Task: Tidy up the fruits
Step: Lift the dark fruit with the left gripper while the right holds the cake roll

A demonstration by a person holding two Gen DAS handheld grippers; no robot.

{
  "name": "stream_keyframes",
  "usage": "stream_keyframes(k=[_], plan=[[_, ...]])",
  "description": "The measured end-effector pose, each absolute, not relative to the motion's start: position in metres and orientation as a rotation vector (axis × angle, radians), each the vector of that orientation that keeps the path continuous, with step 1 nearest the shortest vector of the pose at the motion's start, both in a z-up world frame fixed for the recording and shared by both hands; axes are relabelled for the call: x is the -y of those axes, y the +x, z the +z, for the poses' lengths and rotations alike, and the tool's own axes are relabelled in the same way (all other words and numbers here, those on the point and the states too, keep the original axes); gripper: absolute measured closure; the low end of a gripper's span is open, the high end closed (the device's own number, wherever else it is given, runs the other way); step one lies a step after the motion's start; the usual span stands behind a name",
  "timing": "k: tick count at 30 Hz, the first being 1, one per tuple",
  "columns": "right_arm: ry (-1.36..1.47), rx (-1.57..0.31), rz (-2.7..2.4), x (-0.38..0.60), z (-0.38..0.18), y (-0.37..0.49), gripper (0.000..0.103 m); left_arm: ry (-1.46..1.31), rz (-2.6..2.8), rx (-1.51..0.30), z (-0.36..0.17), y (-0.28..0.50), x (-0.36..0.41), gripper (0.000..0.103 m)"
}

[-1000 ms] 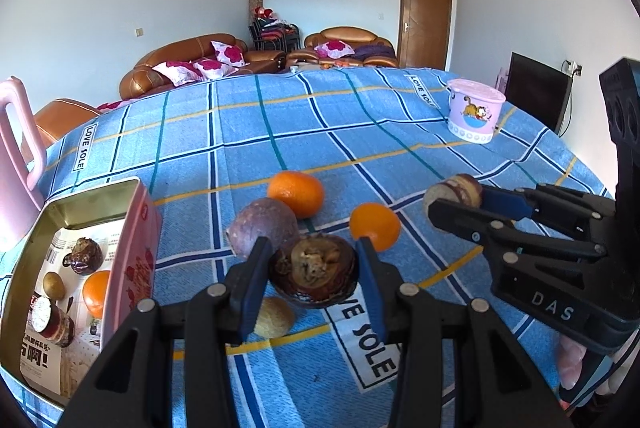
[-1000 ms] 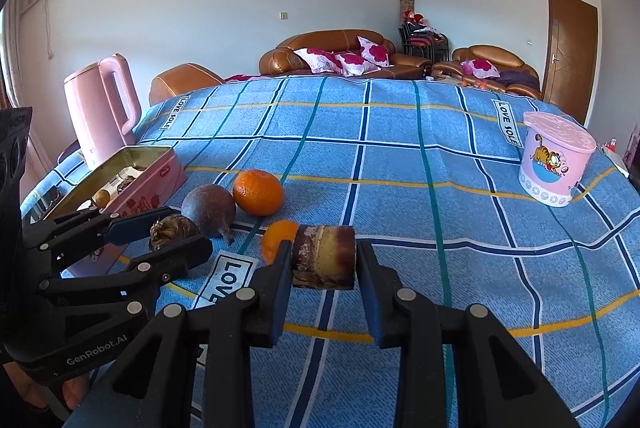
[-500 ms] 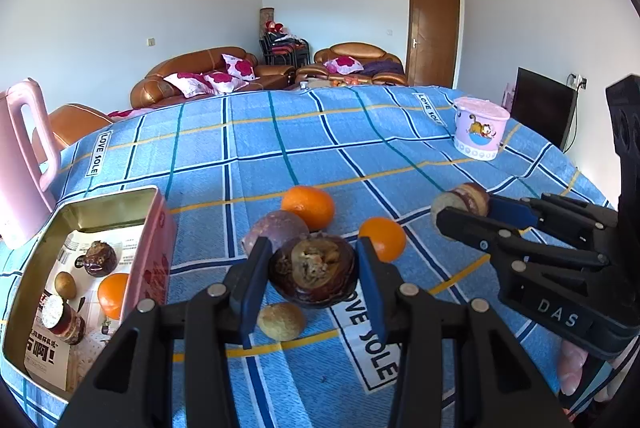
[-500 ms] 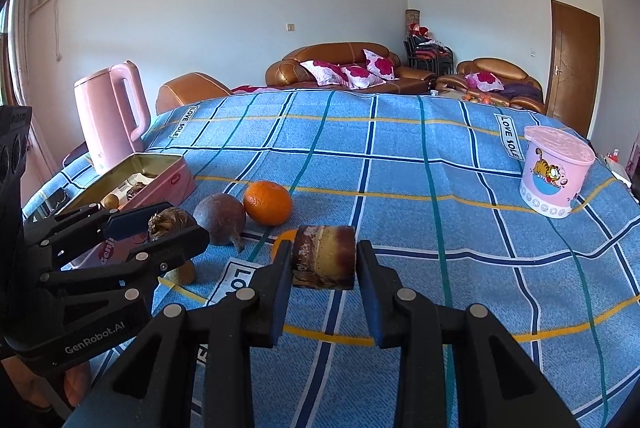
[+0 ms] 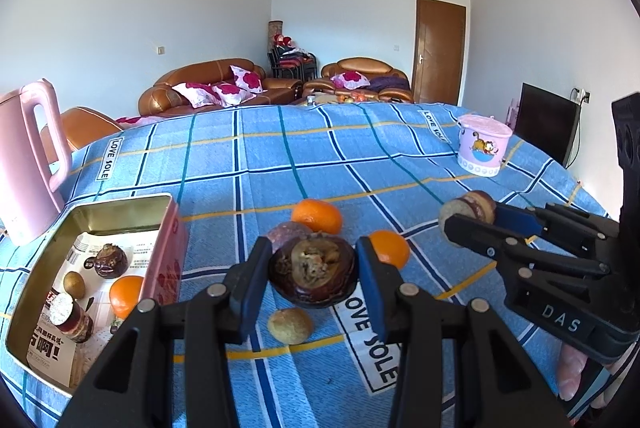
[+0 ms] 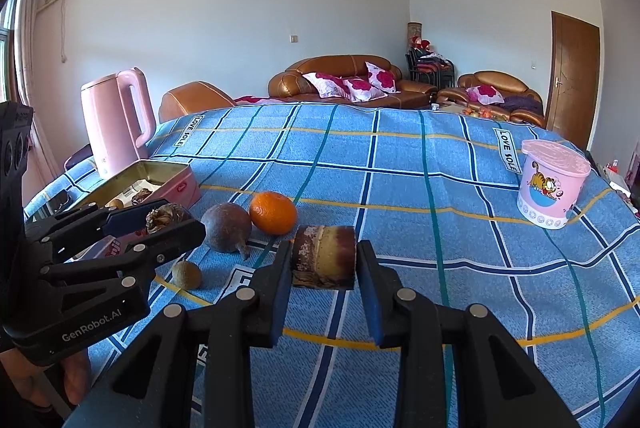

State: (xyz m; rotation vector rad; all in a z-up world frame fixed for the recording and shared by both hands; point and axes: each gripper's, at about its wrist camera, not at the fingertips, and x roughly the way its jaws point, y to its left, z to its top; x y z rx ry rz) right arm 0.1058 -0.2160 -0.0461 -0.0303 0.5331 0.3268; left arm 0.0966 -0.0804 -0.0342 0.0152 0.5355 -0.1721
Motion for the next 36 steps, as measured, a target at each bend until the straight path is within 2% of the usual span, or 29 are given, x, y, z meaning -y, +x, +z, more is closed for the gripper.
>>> stream_keyframes(k=[36], plan=[[-0.046,-0.383,0.324,0.219,-0.035,0.080,0.070,-0.008,-0.130,-0.421,-0.025,0.080,0.073,0.058]])
